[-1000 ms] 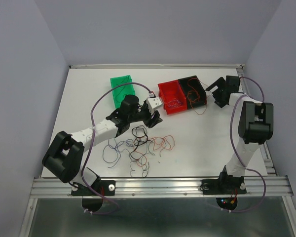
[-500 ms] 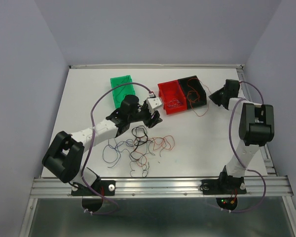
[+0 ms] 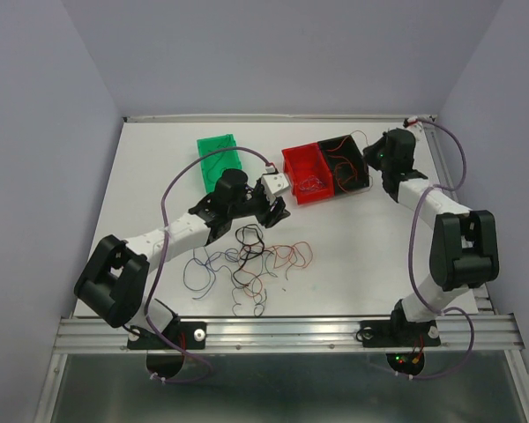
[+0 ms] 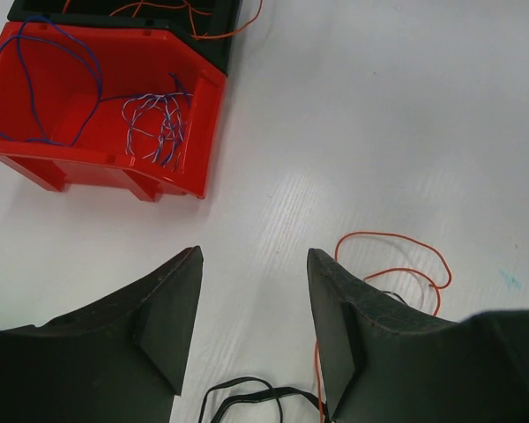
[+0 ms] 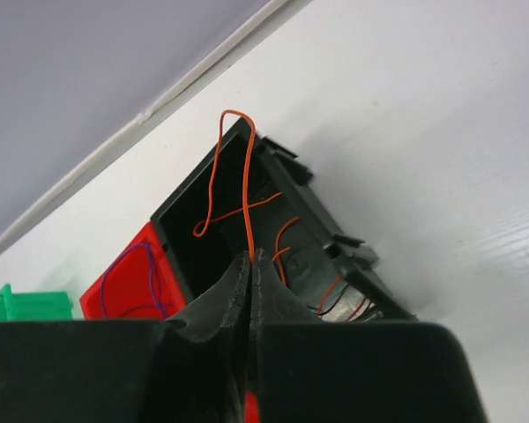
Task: Untangle the cables
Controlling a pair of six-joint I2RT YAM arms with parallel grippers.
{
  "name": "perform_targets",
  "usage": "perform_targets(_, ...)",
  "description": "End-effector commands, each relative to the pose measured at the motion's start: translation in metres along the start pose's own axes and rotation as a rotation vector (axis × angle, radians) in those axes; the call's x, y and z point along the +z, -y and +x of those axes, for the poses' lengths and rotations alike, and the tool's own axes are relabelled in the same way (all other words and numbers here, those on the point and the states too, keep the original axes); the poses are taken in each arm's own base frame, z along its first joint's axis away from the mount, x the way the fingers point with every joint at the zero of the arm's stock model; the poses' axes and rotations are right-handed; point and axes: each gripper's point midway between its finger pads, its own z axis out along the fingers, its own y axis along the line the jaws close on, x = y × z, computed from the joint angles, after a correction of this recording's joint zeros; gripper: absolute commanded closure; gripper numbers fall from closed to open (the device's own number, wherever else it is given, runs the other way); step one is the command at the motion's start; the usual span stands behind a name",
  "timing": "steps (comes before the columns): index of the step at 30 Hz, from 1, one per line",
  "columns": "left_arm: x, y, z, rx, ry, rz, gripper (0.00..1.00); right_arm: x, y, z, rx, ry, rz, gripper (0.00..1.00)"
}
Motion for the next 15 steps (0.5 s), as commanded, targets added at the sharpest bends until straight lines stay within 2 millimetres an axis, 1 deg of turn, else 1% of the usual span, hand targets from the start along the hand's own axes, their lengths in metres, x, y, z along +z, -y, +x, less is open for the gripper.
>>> perform_targets(1, -0.008, -0.001, -0.031, 0.051, 0.080, -0.013, 0.38, -0.007, -0.028, -0.008, -0.138, 0.075, -0.046, 0.99)
perform_targets(2, -0.009, -0.002, -0.031, 0.052, 0.080, -0.014, 0.38, -0.009, -0.036, -0.001, -0.153, 0.065, -0.061, 0.99)
perform_targets(5, -0.009, -0.002, -0.032, 0.051, 0.081, -0.014, 0.38, -0.010, -0.044, 0.013, -0.182, 0.046, -0.056, 0.99)
perform_targets(9, -0.009, -0.002, -0.032, 0.052, 0.081, -0.016, 0.38, -0.003, -0.041, 0.037, -0.224, -0.026, -0.017, 1.00)
perform_targets(11, -0.009, -0.002, -0.031, 0.052, 0.081, -0.013, 0.38, 0.004, -0.043, 0.048, -0.253, -0.057, 0.005, 0.99)
perform_targets(12, -0.009, -0.001, -0.032, 0.051, 0.082, -0.013, 0.38, 0.006, -0.034, 0.061, -0.285, -0.107, 0.042, 0.99)
perform_targets(13, -0.009, -0.001, -0.032, 0.052, 0.083, -0.012, 0.38, 0.015, -0.039, 0.069, -0.307, -0.128, 0.058, 0.99)
perform_targets(15, -0.009, -0.001, -0.031, 0.050, 0.081, -0.011, 0.38, 0.017, -0.028, 0.086, -0.371, -0.188, 0.120, 0.99)
